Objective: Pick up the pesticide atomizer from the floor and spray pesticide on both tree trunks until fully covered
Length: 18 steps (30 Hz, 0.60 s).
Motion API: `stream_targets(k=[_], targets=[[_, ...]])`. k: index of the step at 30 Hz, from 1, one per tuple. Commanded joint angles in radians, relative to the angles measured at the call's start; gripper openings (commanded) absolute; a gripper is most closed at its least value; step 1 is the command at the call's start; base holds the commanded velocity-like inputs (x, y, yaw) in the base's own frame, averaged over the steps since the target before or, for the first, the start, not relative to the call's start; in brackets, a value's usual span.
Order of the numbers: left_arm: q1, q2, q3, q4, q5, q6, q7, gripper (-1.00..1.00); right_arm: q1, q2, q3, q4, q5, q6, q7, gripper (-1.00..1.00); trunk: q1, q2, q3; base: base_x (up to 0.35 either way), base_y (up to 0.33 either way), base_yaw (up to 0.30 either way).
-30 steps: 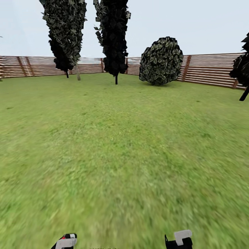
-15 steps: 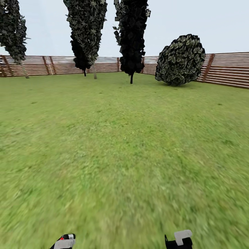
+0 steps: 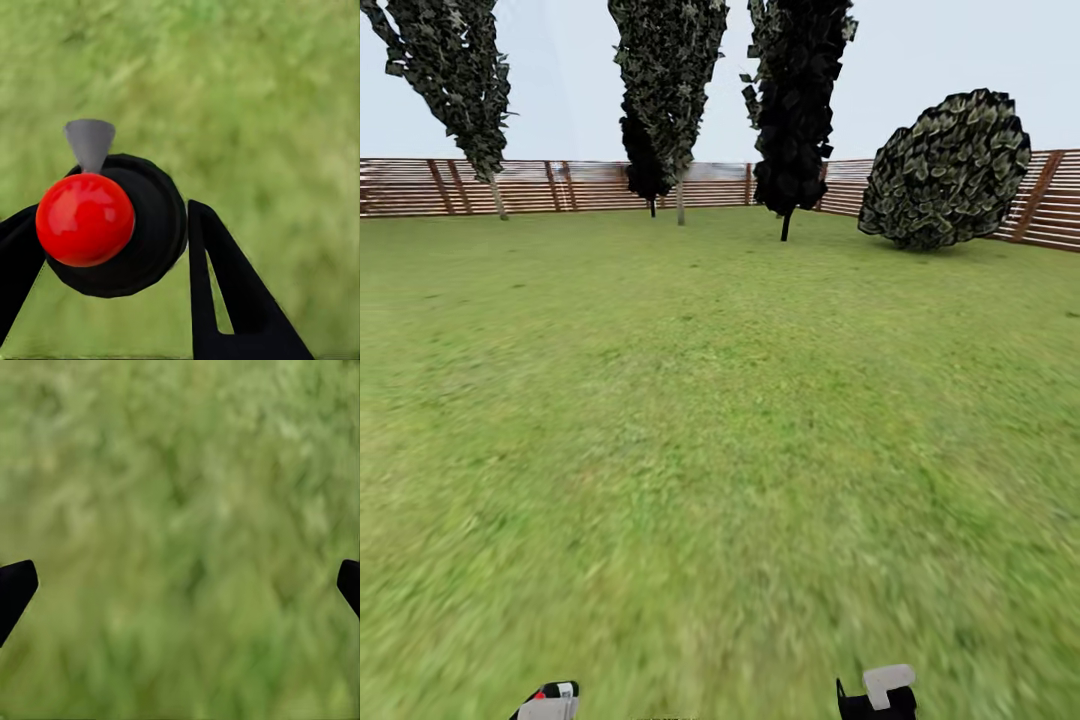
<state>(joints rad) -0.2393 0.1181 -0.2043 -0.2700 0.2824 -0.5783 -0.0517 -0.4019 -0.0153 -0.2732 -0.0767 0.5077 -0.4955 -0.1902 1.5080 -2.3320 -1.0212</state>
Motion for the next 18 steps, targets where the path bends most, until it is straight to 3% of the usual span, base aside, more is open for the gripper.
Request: stream_targets(k=[1, 18], targets=[[0.0, 0.0, 0.0, 0.0, 0.001, 0.0, 0.0, -1.0, 0.0, 0.0, 0.0, 0.0, 0.0, 0.0, 0.0, 1.0, 0.0, 0.0, 0.0, 0.0, 0.0, 0.282], [0.0, 0.0, 0.003, -0.001, 0.001, 0.009, 0.003, -1.0, 0.0, 0.0, 0.0, 0.0, 0.0, 0.0, 0.0, 1.0, 0.0, 0.0, -0.007, 0.0, 0.0, 0.282]])
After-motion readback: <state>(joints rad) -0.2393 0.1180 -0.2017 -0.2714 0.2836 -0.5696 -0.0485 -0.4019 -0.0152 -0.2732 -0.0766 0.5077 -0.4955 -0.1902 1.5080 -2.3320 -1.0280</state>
